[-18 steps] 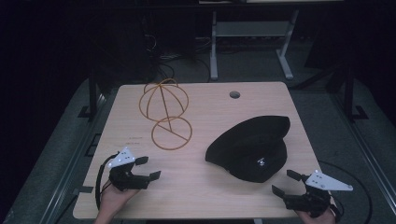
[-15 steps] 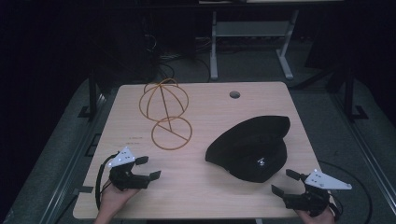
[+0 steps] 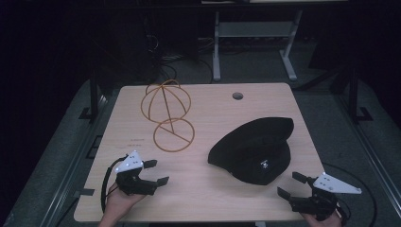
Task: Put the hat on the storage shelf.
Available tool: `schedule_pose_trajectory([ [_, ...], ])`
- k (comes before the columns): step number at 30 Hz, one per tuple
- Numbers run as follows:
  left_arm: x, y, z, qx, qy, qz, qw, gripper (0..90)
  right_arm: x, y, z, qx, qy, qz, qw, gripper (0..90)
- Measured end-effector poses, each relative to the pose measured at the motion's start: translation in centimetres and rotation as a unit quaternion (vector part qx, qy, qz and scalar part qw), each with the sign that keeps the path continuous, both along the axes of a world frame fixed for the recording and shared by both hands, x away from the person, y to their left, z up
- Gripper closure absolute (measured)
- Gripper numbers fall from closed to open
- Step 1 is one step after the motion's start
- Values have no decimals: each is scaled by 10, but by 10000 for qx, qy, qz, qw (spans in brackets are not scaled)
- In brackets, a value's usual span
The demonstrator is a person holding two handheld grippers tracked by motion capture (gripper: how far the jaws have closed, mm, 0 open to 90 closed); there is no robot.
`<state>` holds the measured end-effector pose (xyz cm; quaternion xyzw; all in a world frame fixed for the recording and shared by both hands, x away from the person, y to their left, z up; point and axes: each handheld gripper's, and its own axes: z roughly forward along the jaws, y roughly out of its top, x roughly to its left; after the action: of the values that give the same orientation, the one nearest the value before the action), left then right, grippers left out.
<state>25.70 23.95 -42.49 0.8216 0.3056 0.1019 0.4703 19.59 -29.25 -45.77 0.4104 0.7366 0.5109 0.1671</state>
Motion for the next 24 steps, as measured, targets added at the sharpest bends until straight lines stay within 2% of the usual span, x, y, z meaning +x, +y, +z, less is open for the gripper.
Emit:
schedule_pose_trajectory([
  [14,2,-20,5,18,-8,-300,9995,196,0,-1,-1,9,23,31,10000,143],
  [18,3,-28,9,-52,-13,-413,9991,198,0,-2,1,47,-14,11,10000,143],
  [24,6,-42,13,16,-14,-596,9982,198,-1,-3,0,44,7,13,10000,143],
])
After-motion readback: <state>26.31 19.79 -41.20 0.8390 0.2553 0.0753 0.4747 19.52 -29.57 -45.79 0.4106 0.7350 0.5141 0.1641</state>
